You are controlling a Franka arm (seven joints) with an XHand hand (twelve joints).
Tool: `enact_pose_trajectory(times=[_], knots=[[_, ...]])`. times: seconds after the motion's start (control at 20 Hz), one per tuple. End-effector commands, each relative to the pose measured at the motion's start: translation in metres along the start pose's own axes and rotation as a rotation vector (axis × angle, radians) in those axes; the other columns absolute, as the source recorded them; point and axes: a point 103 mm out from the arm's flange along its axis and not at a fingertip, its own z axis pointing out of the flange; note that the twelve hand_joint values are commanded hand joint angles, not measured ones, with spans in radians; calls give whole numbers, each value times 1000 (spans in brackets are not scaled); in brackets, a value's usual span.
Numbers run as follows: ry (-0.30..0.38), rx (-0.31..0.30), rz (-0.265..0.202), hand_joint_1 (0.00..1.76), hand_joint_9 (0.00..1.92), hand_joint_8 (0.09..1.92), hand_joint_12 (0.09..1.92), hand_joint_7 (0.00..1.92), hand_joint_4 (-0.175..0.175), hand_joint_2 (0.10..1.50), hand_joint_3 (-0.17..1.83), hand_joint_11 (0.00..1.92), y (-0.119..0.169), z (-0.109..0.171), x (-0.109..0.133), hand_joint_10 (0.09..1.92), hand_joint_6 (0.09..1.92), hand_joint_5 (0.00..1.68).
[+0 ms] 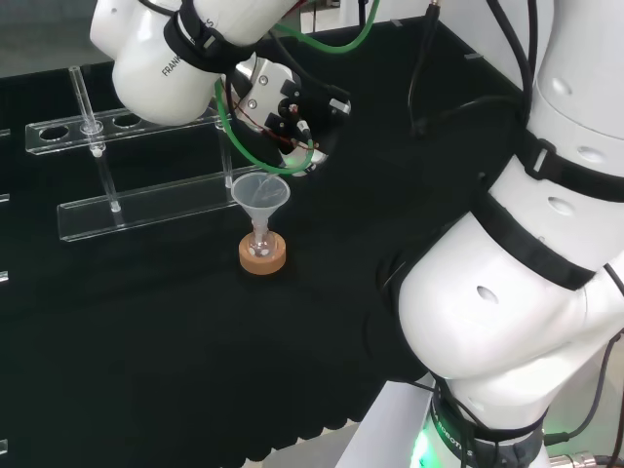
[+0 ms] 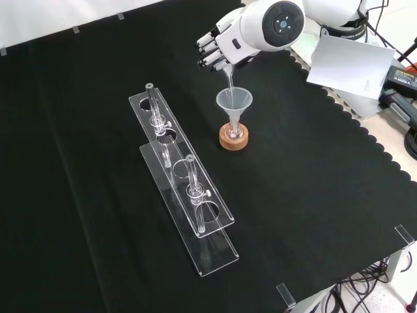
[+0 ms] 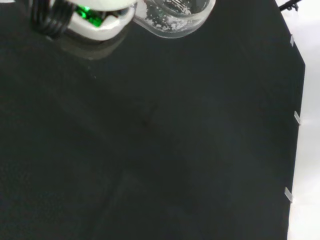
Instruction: Pour all the NaCl from the weighing funnel into the round-bottom flask.
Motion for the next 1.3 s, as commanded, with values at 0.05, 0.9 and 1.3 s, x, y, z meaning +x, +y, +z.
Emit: enact_pose_trajectory(times=[0.05, 0.9, 1.3], knots=[[-59, 45, -10, 1115, 975, 652, 1015, 594, 175, 725, 531, 833, 7, 2, 9, 299, 648, 1259], [-100, 79, 0, 1114, 964, 652, 1013, 583, 175, 727, 529, 826, 9, -2, 12, 293, 650, 1257], [-131, 96, 11, 1114, 960, 652, 1013, 579, 175, 728, 527, 825, 9, -4, 13, 291, 651, 1256]])
